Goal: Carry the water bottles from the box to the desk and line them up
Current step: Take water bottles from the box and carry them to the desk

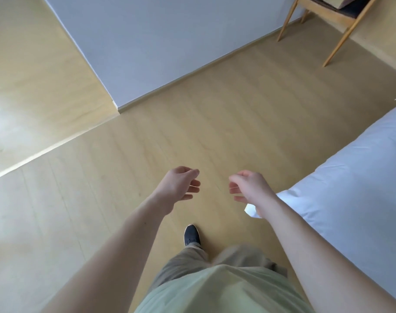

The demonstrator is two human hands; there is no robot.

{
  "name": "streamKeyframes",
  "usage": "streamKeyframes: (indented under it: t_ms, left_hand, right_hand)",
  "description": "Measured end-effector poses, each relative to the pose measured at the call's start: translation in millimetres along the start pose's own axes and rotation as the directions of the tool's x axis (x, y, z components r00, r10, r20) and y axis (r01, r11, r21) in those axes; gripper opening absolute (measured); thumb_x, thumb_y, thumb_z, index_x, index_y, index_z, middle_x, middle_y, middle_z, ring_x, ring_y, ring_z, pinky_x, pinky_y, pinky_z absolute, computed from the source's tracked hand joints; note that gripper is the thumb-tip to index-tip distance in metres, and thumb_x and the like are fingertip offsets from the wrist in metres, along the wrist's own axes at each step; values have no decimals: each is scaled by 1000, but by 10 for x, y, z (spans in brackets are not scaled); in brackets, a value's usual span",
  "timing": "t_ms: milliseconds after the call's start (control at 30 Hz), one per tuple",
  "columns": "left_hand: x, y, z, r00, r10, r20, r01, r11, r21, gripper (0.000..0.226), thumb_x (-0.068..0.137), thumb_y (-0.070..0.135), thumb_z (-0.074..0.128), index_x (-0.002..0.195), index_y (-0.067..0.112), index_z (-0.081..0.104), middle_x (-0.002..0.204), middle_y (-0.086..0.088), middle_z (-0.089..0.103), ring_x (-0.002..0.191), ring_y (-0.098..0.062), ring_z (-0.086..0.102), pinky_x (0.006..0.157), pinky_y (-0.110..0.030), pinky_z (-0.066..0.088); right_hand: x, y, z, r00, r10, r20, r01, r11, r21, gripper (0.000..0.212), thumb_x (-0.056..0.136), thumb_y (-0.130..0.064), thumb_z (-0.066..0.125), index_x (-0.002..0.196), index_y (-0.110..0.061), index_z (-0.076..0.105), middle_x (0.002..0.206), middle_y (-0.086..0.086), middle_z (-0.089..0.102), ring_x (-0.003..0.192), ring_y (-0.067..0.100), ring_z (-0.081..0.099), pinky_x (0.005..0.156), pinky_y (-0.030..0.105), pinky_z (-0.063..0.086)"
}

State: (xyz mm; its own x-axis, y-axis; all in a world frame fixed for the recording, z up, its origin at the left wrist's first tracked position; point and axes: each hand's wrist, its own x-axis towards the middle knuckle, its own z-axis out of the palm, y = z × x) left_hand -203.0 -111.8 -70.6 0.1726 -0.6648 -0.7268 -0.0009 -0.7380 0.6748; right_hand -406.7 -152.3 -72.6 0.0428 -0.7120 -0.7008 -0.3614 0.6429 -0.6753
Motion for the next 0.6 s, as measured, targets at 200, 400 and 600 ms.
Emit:
streamKeyframes:
  t_ms: [200,400,600]
  left_hand:
    - [596,636,-89,998,-18,52,14,996,84,18,98,32,60,108,19,67,94,-2,77,79,-13,76,79,-34,60]
    - [1227,1288,95,995,-21,102,7,990,143,18,97,34,61,107,20,68,92,0,77,77,-11,75,81,-36,60]
    - [1956,2135,493,992,-15,128,-9,983,183,18,97,33,61,107,20,68,88,2,76,74,-11,74,82,-36,59]
  right_hand:
    - [446,-554,-107,997,-7,-71,15,994,110,8,92,-21,61,94,-15,67,86,1,69,83,17,72,78,37,60]
    - [1015,-967,-446,992,32,-124,-10,986,168,11,92,-20,60,97,-15,68,90,2,70,93,20,74,88,42,62]
    - [1818,-1473,-1015,988,42,-151,-14,983,184,13,94,-20,58,99,-14,68,95,4,71,96,22,73,90,44,61]
